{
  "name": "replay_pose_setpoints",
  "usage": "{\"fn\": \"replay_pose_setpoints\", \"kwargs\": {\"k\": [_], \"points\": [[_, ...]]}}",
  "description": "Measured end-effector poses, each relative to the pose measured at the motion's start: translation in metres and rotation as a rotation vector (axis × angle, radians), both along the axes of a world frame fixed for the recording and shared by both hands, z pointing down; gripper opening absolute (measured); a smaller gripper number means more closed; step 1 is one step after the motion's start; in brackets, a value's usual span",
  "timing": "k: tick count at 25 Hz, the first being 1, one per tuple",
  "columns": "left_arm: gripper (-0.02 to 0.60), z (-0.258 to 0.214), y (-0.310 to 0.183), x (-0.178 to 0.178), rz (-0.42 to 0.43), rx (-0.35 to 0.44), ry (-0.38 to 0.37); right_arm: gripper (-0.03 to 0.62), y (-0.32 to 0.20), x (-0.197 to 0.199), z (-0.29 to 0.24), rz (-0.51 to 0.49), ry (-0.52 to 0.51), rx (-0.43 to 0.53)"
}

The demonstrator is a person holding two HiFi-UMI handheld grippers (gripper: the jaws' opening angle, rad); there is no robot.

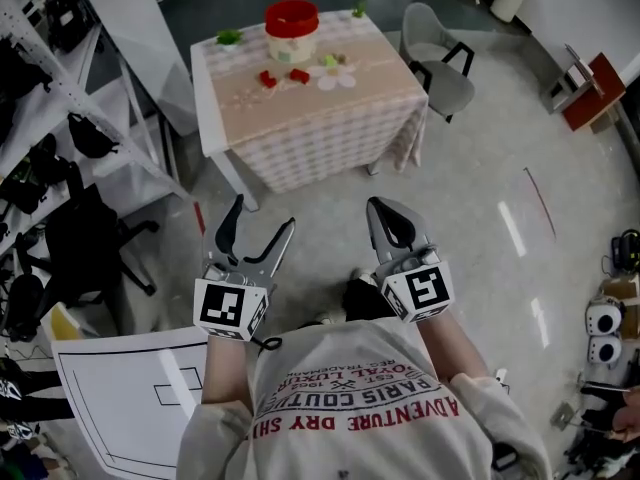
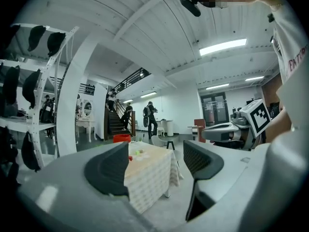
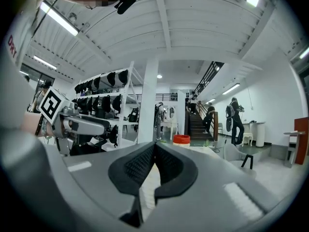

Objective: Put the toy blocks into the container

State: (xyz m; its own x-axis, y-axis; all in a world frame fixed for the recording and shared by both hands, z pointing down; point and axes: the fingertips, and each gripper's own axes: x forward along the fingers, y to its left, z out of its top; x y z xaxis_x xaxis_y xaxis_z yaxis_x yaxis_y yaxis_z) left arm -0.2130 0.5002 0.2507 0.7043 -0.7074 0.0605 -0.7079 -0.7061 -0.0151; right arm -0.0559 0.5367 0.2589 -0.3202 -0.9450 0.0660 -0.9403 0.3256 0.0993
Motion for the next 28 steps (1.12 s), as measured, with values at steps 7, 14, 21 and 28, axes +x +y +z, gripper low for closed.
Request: {"fn": "replay_pose_setpoints", "kwargs": {"k": [7, 14, 21, 28], "points": [[0.356, 0.013, -0.041, 0.015, -0.058, -0.01, -0.035, 0.002, -0.052, 0.014, 0.015, -0.083, 0.013, 0.0], [0.354, 0.021, -0.127, 0.049, -0.156, -0.037, -0.058, 0.002, -0.155, 0.057, 0.018, -0.16, -0.007, -0.014], [0.356, 0.031, -0.221, 0.092, -0.255, -0.081, -0.083, 0.002, -0.268, 0.101, 0.02, -0.255, -0.005, -0.048], [0.356, 0.051, -0.291, 0.117, -0.334, -0.125, -0.093, 0.002, -0.349, 0.122, 0.033, -0.342, 0.001, -0.08]]}}
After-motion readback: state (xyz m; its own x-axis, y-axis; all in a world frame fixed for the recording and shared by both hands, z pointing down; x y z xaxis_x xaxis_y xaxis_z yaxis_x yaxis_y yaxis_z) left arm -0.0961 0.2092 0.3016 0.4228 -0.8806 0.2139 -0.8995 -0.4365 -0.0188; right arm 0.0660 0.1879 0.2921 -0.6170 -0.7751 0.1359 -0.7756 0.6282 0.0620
